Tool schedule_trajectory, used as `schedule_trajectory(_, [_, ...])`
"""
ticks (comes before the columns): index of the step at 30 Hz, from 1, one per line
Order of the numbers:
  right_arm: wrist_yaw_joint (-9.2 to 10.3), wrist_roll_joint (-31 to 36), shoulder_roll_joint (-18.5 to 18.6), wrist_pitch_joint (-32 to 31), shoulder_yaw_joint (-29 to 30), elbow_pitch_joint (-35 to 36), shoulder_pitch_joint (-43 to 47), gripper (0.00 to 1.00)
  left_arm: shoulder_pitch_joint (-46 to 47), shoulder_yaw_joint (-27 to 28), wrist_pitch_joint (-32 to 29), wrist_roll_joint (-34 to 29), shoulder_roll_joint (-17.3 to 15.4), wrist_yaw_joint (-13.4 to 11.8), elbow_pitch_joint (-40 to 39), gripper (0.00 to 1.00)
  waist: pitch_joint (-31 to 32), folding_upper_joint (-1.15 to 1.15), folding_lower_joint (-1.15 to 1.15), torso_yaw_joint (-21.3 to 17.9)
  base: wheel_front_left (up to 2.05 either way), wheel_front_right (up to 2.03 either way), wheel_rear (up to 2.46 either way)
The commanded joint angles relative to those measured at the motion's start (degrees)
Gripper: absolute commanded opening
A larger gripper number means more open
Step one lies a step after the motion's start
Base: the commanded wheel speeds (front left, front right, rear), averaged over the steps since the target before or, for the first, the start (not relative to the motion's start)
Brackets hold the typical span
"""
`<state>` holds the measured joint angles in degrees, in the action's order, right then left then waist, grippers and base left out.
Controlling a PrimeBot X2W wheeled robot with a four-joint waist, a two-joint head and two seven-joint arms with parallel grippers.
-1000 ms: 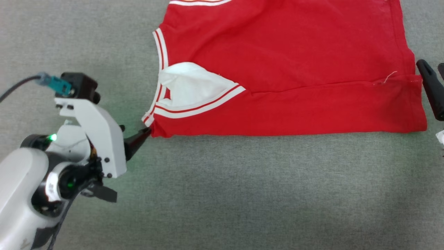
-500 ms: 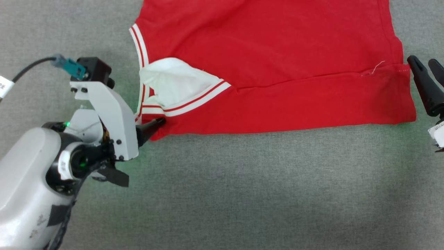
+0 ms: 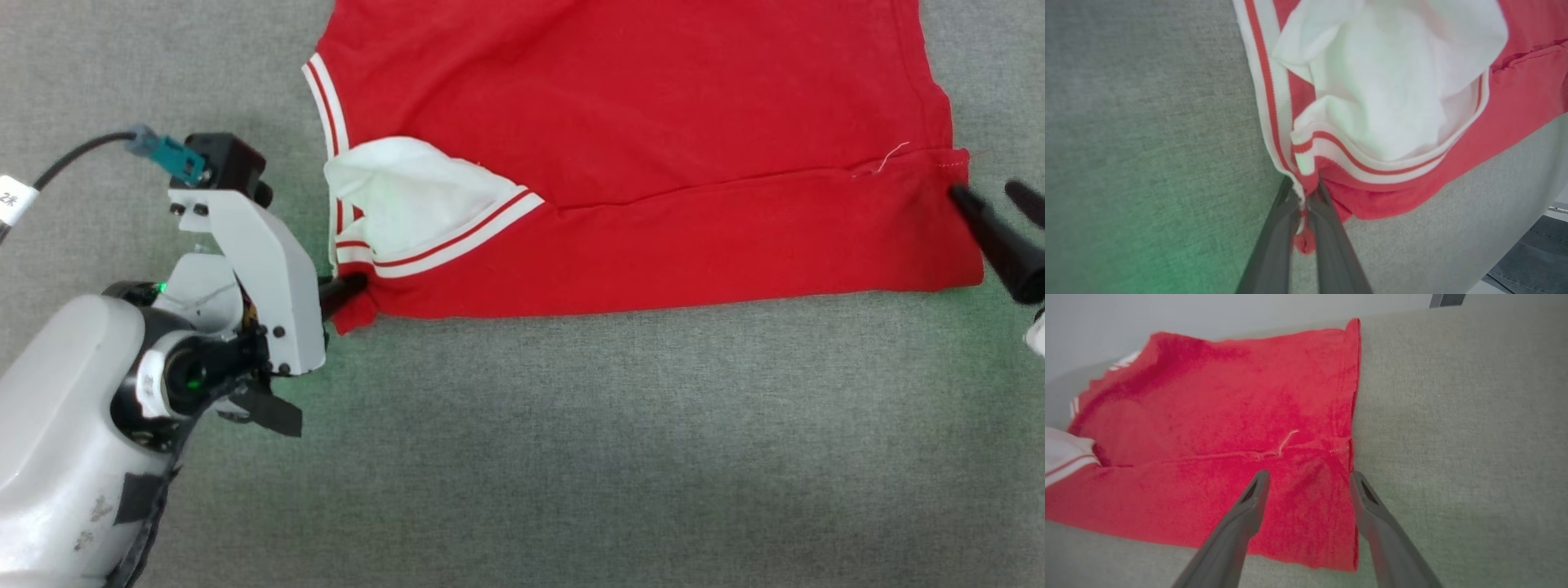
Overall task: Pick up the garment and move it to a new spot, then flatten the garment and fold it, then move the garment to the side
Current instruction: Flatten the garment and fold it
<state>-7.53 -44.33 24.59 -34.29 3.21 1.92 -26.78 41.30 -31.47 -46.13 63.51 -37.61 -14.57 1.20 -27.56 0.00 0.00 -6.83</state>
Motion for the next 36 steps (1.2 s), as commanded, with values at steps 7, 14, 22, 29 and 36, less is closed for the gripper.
schedule_trajectory(7, [0.09,4.29,6.10,-12.18,-2.61,1.41,0.92,1.00,-0.22,-0.81,0.62,-0.22,1.02,0.96,1.31,0.00,-0.28,0.00,0.00,0.69,0.00,0.00,0.00])
schedule_trajectory(14, [0.09,6.32,6.84,-17.09,-2.48,-1.50,0.21,1.00,0.26,-1.15,1.19,-0.19,1.98,1.77,1.53,0.00,-0.83,0.00,0.00,1.70,0.00,0.00,0.00])
schedule_trajectory(22, [0.09,7.48,3.68,-19.14,-3.97,-5.82,-0.84,0.95,0.72,-1.36,1.64,-0.23,2.61,2.23,2.01,0.00,-1.29,0.00,0.00,2.50,0.00,0.00,0.00])
schedule_trajectory(29, [0.09,7.49,2.93,-18.01,-3.54,-6.95,-1.32,0.00,-0.09,-1.04,2.17,0.64,3.01,2.86,1.74,0.00,-0.65,0.00,0.00,2.62,0.00,0.00,0.00])
schedule_trajectory(36, [0.09,6.59,3.27,-16.98,-2.65,-6.20,-0.47,0.00,-3.11,1.18,3.67,2.21,1.35,2.44,-1.59,0.00,0.73,0.00,0.00,2.48,0.00,0.00,0.00])
